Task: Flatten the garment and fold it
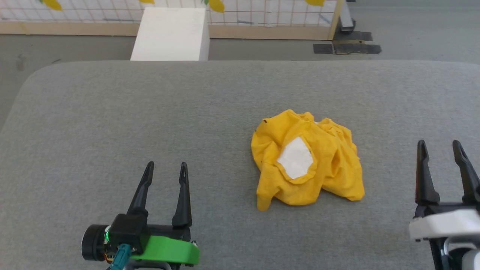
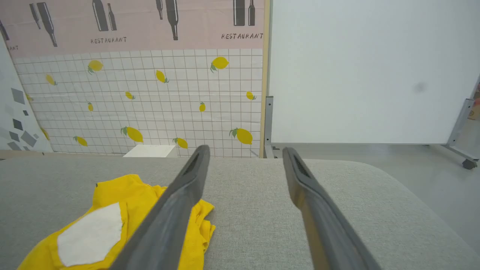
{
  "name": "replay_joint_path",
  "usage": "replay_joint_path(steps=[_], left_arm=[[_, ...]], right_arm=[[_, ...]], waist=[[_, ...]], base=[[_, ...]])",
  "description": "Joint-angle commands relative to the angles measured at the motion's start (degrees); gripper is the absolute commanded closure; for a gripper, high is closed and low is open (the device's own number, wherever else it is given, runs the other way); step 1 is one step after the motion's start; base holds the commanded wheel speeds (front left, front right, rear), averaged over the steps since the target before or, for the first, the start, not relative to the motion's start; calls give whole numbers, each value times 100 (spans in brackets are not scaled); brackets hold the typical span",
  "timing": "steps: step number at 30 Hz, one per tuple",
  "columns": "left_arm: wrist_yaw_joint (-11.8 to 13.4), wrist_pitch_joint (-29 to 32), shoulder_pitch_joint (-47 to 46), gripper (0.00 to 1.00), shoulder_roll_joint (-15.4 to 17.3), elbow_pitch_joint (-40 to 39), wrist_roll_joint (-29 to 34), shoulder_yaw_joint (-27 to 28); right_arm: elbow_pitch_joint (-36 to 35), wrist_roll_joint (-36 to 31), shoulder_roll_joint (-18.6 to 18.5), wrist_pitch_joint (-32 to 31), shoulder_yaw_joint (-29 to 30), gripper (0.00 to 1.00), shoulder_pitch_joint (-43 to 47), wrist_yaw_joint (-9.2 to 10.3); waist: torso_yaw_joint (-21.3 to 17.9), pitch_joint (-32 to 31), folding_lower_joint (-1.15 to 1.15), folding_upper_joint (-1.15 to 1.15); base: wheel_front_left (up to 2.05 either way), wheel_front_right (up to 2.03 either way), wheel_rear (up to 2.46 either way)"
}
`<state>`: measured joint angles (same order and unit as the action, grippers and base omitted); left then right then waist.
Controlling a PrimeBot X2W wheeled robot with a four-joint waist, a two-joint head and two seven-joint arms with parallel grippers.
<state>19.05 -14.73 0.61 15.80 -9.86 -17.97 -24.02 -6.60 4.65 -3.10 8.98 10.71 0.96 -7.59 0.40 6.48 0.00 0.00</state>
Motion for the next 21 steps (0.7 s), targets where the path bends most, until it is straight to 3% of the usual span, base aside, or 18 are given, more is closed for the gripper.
replay_joint_path(steps=[1, 11, 21], left_arm=[[-90, -26, 15, 0, -59, 0, 107, 77], [-461, -26, -109, 0, -448, 114, 418, 265], [-821, -27, -356, 0, -901, 348, 666, 251]], right_arm=[[-27, 137, -128, -233, -86, 0, -186, 10], [452, 1607, -1486, -2658, -893, 0, -1920, 10], [1836, 1965, -1989, -4415, -1615, 0, -3127, 10]], waist=[[131, 58, 0, 0], [431, 604, 0, 0], [807, 1243, 0, 0]], base=[[0, 0, 0], [0, 0, 0], [0, 0, 0]])
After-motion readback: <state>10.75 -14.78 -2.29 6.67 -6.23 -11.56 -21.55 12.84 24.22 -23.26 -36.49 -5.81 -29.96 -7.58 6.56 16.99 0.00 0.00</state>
